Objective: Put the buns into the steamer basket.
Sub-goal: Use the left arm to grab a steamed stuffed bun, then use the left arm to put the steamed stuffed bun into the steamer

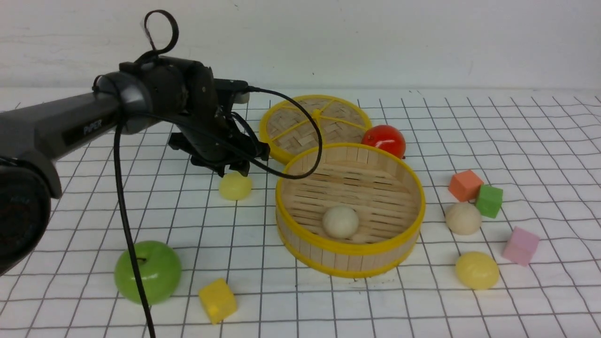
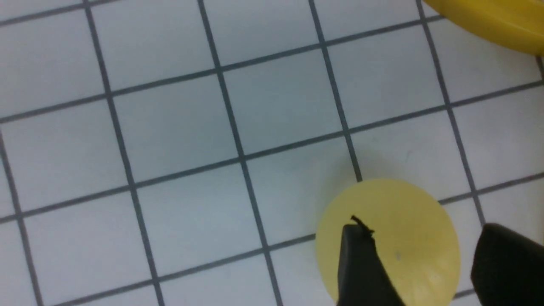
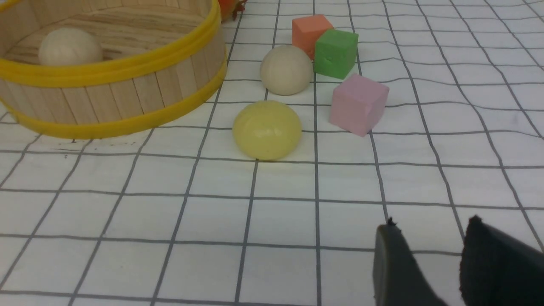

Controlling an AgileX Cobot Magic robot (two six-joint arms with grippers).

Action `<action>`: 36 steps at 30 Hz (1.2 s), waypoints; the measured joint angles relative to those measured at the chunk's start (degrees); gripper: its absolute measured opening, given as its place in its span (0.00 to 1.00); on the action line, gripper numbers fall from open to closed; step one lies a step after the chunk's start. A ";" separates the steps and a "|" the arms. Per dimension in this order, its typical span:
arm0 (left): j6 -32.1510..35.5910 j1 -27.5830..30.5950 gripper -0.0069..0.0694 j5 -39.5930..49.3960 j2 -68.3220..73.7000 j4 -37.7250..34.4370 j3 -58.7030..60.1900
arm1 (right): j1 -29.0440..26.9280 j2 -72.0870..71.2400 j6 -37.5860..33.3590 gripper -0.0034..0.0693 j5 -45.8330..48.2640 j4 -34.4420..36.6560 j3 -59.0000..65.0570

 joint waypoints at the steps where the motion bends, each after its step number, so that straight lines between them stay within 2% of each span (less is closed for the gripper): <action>1: 0.00 0.00 0.56 -0.21 0.45 0.00 0.00 | 0.00 0.00 0.00 0.38 0.00 0.00 0.00; 8: -0.04 0.00 0.56 0.00 2.12 0.00 -0.04 | 0.00 0.00 0.00 0.38 0.00 0.00 0.00; 12: -0.04 0.00 0.49 -0.29 2.18 0.00 -0.04 | 0.00 0.00 0.00 0.38 0.00 0.00 0.00; 13: -0.06 0.00 0.43 -0.34 2.18 0.00 -0.04 | 0.00 0.00 0.00 0.38 0.00 0.00 0.00; 14: -0.06 0.00 0.42 -0.34 2.18 0.00 -0.04 | 0.00 0.00 0.00 0.38 0.00 0.00 0.00; 15: -0.06 0.00 0.34 -0.34 2.18 0.00 -0.04 | 0.00 0.00 0.00 0.38 -0.01 0.00 0.00; 19: -0.18 0.00 0.11 0.95 1.63 0.00 -0.04 | 0.00 0.00 0.00 0.38 -0.01 0.00 0.00; 21: -0.18 -0.20 0.07 2.59 0.20 0.00 -0.04 | 0.00 0.00 0.00 0.38 -0.01 0.00 0.00; 26: -0.18 -2.10 0.07 6.03 -6.51 -0.44 0.06 | 0.00 0.00 0.00 0.38 -0.01 0.00 0.00; 30: 2.68 -6.04 0.07 7.20 -12.03 -5.53 -0.05 | 0.00 0.00 0.00 0.38 -0.01 0.00 0.00; 33: 6.98 -9.97 0.07 5.14 -11.98 -10.87 -0.05 | 0.00 0.00 0.00 0.38 -0.01 0.00 0.00; 36: 8.39 -11.99 0.07 0.96 -9.02 -11.93 -0.05 | 0.00 0.00 0.00 0.38 -0.01 0.00 0.00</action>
